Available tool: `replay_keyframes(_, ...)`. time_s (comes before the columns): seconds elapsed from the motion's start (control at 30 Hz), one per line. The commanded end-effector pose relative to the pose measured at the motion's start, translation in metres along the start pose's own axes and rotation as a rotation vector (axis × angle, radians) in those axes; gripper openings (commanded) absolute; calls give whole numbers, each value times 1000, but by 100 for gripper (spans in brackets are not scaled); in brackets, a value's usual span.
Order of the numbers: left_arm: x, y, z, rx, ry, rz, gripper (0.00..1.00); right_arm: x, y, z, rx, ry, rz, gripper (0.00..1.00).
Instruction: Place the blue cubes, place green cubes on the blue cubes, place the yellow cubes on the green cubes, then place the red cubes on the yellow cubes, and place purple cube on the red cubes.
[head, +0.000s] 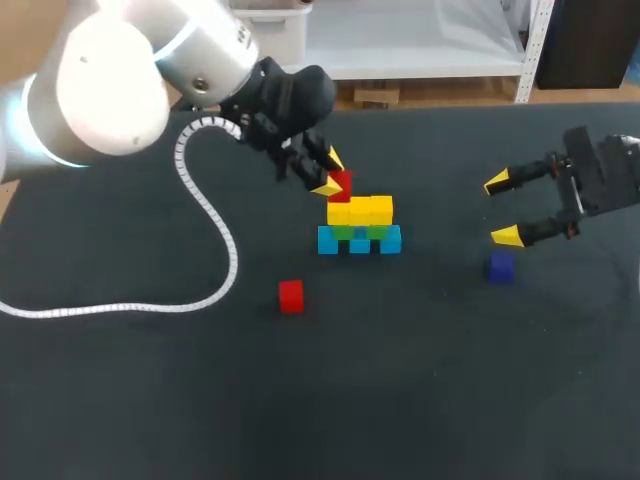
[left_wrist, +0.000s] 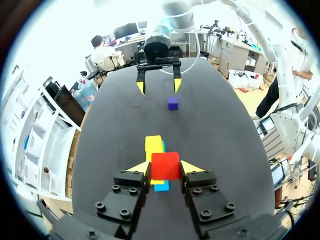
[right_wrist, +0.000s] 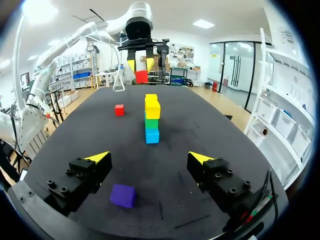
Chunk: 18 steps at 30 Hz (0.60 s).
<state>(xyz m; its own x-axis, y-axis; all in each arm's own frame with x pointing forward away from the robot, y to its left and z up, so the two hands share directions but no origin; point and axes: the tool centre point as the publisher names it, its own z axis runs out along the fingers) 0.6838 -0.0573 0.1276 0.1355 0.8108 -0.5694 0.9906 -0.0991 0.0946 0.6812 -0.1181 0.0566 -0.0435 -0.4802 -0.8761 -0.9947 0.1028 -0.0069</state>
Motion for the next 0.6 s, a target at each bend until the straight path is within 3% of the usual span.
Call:
replay_keyframes(0.03,-4,11,11,18,-4,-4,0,0,0,0,0,-1,-1,100)
replay_keyframes(0.6,6,10,25,52,-21,-50,0,0,0,0,0,-1,-1,100)
